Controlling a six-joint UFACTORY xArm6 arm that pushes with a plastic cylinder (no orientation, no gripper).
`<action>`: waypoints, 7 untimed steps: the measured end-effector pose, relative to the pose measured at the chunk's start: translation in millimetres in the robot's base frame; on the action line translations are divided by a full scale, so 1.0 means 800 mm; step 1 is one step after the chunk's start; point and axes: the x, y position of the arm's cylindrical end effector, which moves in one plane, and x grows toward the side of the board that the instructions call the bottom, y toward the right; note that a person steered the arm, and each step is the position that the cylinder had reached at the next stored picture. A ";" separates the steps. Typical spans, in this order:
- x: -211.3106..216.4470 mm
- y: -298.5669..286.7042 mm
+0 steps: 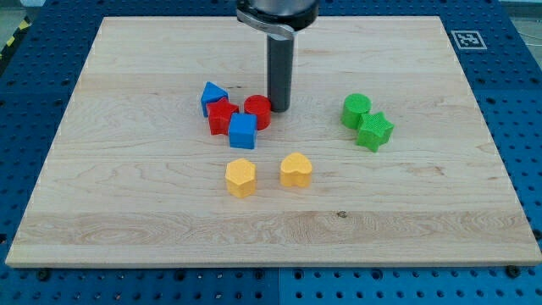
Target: Move blue triangle slightly to the top of red star
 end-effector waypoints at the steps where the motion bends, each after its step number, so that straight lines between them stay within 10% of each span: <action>1: -0.032 0.003; 7: -0.030 -0.170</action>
